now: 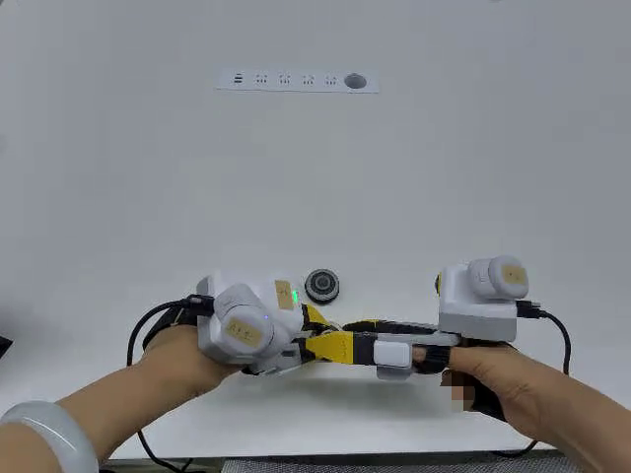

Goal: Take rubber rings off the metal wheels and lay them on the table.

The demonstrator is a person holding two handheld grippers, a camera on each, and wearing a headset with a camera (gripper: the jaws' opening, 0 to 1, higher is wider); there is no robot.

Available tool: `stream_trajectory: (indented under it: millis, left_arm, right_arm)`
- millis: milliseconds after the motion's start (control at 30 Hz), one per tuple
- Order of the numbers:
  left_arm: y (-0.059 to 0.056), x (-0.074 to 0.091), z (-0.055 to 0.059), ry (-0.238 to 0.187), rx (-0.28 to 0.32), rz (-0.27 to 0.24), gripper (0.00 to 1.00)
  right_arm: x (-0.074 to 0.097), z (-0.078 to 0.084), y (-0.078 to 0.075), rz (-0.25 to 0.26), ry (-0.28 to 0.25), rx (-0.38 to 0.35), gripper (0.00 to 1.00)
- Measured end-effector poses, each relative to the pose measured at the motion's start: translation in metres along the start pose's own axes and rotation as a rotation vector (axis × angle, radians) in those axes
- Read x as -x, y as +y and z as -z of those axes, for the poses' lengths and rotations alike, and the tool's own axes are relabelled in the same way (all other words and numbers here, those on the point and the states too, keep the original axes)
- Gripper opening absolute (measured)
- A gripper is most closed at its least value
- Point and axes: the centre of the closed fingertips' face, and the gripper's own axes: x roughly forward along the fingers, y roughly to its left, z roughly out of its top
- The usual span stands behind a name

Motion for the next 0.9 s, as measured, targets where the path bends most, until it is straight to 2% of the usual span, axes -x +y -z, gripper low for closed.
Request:
stream_trajectory:
  millis: [367,900]
  left_arm:
    - [-0.0012,0.0005,-0.0022,-0.003,-0.001,0.005,0.13]
    - [-0.0021,0.0007,-0.0022,-0.004,0.003,0.005,0.12]
  right_arm:
    - [0.0014,0.0036,0.0012,-0.024,0.049,-0.007,0.66]
    - [0.0071,0.0079,0.0041,-0.042,0.062,-0.027,0.67]
